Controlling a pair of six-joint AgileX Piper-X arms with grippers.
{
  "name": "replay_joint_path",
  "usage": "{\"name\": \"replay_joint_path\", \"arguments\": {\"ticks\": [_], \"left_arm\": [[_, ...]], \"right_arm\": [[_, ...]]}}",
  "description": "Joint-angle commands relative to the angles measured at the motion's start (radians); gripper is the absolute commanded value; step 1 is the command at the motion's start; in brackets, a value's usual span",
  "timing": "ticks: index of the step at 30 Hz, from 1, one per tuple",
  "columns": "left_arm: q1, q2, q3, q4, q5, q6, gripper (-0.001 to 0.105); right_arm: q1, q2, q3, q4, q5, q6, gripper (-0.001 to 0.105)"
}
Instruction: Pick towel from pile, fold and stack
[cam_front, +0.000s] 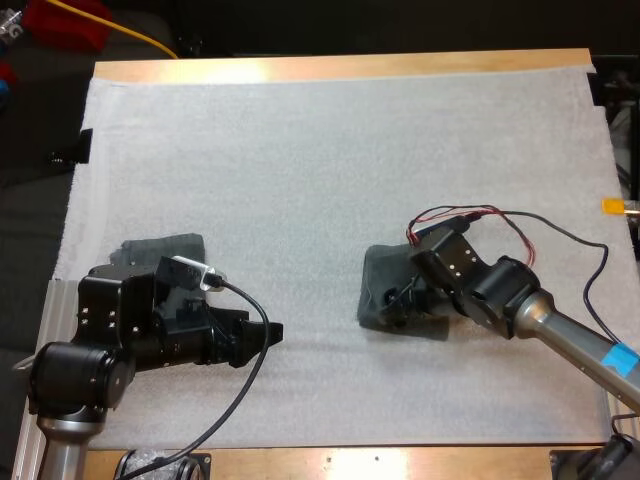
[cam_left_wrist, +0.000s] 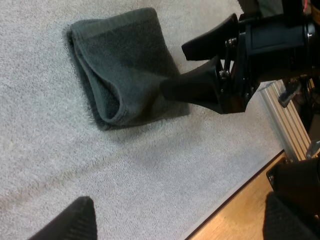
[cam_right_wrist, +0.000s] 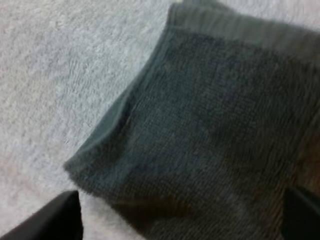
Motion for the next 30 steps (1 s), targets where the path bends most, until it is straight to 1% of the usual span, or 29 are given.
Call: {"name": "replay_joint_path", "arguments": {"ticks": [1, 2, 6, 8, 22, 30], "left_arm": [[0.003, -0.003, -0.002, -0.009, 0.011, -0.001, 0.066], [0.003, -0.003, -0.002, -0.009, 0.011, -0.001, 0.066], [0.003, -0.003, -0.002, -0.009, 0.011, -0.001, 0.066], [0.003, -0.003, -0.002, -0.009, 0.011, -0.001, 0.066], [0.003, -0.003, -0.002, -0.005, 0.017, -0.001, 0.066], [0.003, -0.003, -0.002, -0.004, 0.018, -0.001, 0.066]], "right_arm": [[-0.001, -0.010, -0.002, -0.008, 0.018, -0.041, 0.077], [-0.001, -0.010, -0.002, -0.015, 0.020, -0.068, 0.077], [-0.001, 0.001, -0.002, -0.042, 0.027, -0.105, 0.077], [-0.001, 0.025, -0.002, -0.049, 0.043, -0.105, 0.077], [-0.001, 0.191, -0.002, -0.068, 0.046, -0.102, 0.077], [-0.001, 0.201, -0.009, -0.060, 0.047, -0.090, 0.077]]}}
